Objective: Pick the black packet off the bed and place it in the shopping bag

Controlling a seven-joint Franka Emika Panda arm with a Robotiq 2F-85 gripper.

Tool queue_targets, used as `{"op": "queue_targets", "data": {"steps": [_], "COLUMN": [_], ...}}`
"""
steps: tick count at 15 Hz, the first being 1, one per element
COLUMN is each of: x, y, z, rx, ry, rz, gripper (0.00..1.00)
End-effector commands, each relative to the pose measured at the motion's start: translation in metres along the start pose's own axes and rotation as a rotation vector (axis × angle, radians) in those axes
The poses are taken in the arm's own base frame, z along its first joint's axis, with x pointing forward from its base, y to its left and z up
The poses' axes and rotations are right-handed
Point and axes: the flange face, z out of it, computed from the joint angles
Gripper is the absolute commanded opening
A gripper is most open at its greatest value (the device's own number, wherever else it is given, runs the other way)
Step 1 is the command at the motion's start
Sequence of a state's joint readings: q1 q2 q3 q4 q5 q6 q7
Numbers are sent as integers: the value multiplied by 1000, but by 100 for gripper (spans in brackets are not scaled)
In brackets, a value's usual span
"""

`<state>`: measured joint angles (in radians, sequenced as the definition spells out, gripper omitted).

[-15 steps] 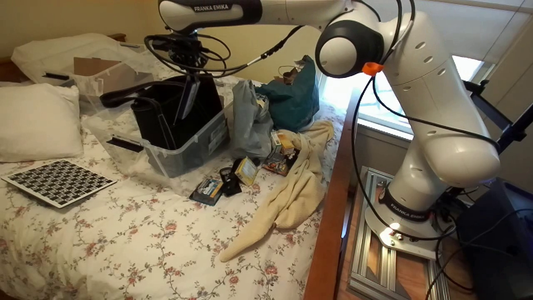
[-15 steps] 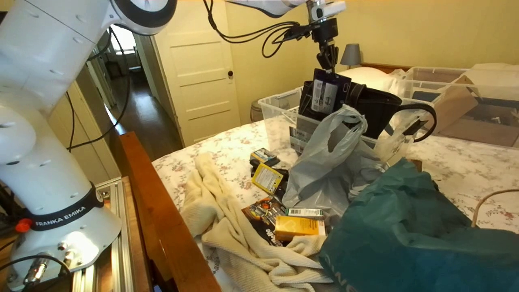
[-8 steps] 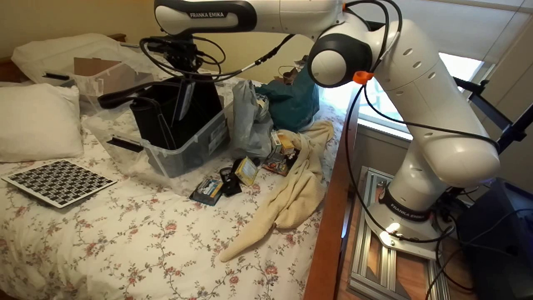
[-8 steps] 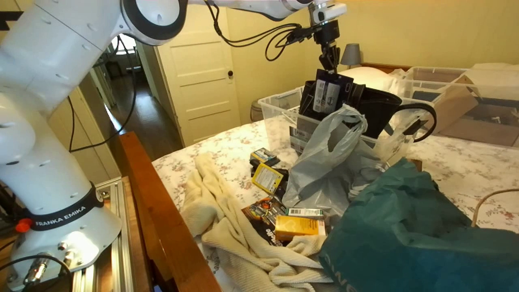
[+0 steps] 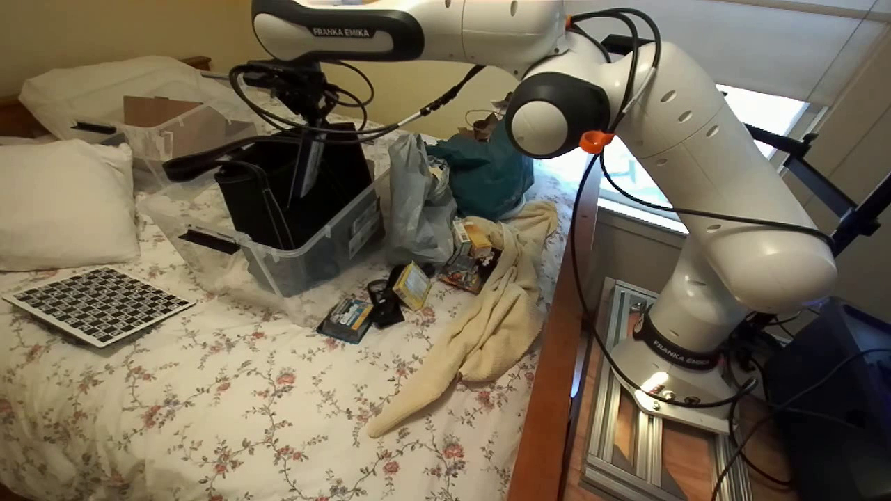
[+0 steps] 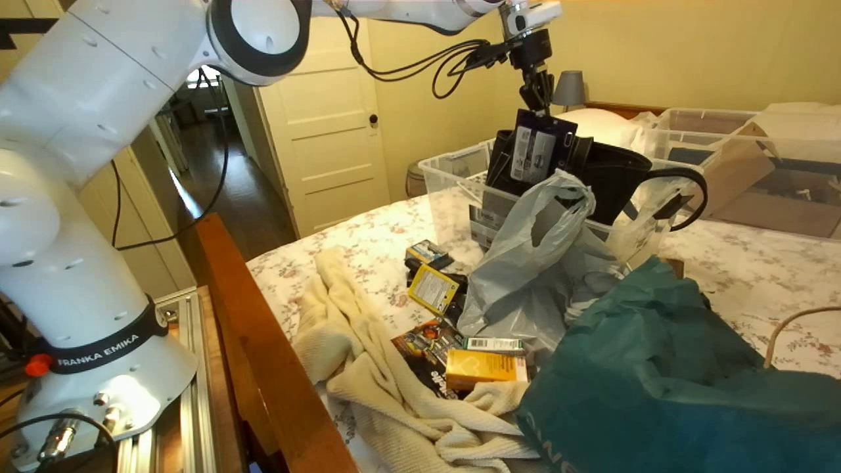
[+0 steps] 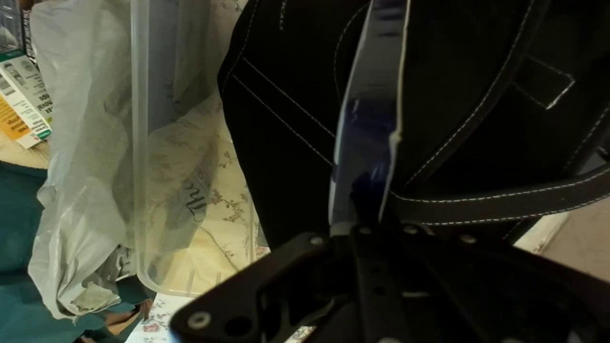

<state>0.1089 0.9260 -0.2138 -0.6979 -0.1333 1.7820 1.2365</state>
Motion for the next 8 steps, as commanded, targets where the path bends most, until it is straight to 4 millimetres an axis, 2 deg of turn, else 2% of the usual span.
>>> {"op": "queue_targets", "data": {"steps": [1,8], "x": [-1,-12], "y": [-8,-19], "z": [-5,7], "rx": [27,64], "ry": [34,42], "rz": [25,25], "gripper": [1,0]}}
